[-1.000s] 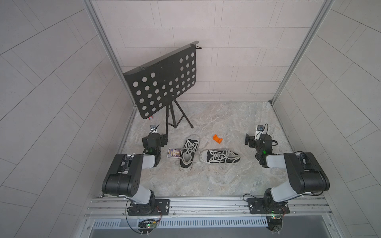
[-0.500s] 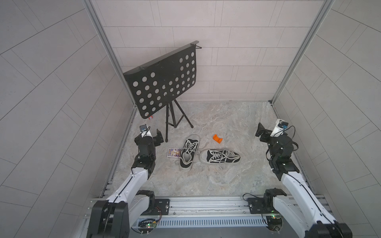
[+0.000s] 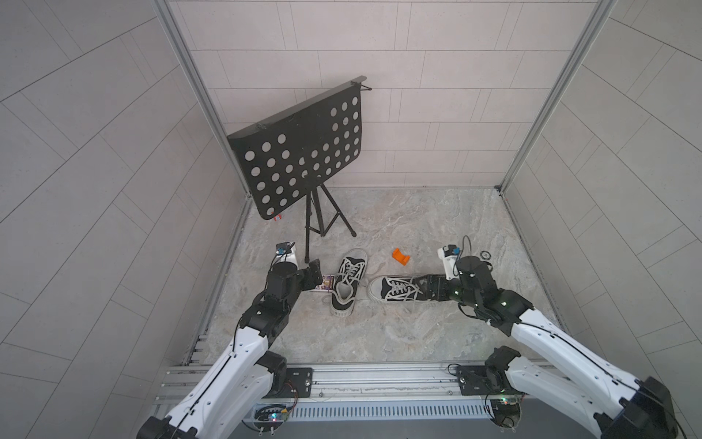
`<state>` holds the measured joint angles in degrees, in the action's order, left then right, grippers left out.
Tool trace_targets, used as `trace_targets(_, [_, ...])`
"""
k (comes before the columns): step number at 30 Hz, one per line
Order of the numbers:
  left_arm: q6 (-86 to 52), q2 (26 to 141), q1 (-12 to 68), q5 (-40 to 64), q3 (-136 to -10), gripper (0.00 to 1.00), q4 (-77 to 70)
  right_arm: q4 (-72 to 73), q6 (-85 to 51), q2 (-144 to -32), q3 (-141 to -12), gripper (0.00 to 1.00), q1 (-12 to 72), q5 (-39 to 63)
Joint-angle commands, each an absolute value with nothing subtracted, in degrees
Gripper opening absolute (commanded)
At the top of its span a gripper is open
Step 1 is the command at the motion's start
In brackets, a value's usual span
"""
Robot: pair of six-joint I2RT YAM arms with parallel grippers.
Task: Tie the shoes
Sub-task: Move the shoe to the center of the board.
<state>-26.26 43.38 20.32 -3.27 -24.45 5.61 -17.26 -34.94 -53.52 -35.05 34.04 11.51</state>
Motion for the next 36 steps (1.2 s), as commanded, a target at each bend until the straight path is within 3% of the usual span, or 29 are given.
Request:
trace_targets(1, [-31.5, 45.7, 22.8, 1.9, -25.1, 0.87, 12.5, -15.3, -36.9, -61.2, -39.8, 0.80, 41.1, 5.3])
trace_targets(7, [-31.3, 51.4, 23.9, 8.2, -25.3, 0.81, 12.7, -12.1, -33.4, -79.7, -50.1, 0.64, 47.2, 7.2])
trace_targets(18, [-28.9, 62.9, 23.8, 16.9, -27.6, 0.71, 8.2, -8.1, -29.4, -101.4, -63.2, 0.53, 49.7, 9.0])
trace_targets(22, [-27.1, 65.5, 23.8, 18.9, -28.5, 0.64, 8.1, -8.3, -26.2, -105.1, -65.1, 0.46, 49.6, 9.4])
trace_targets(25, [-27.2, 67.5, 23.8, 21.7, -28.7, 0.56, 7.0, -8.5, -25.2, -106.3, -65.0, 0.31, 49.2, 9.7])
trace_targets(29, [-28.4, 69.4, 25.0, 26.2, -28.4, 0.50, 4.1, -8.2, -25.5, -105.3, -61.2, 0.19, 48.3, 9.5])
trace_targets(36, [-28.3, 72.1, 30.7, 28.1, -28.8, 0.48, 2.0, -7.8, -27.0, -97.7, -49.8, 0.16, 46.2, 6.2])
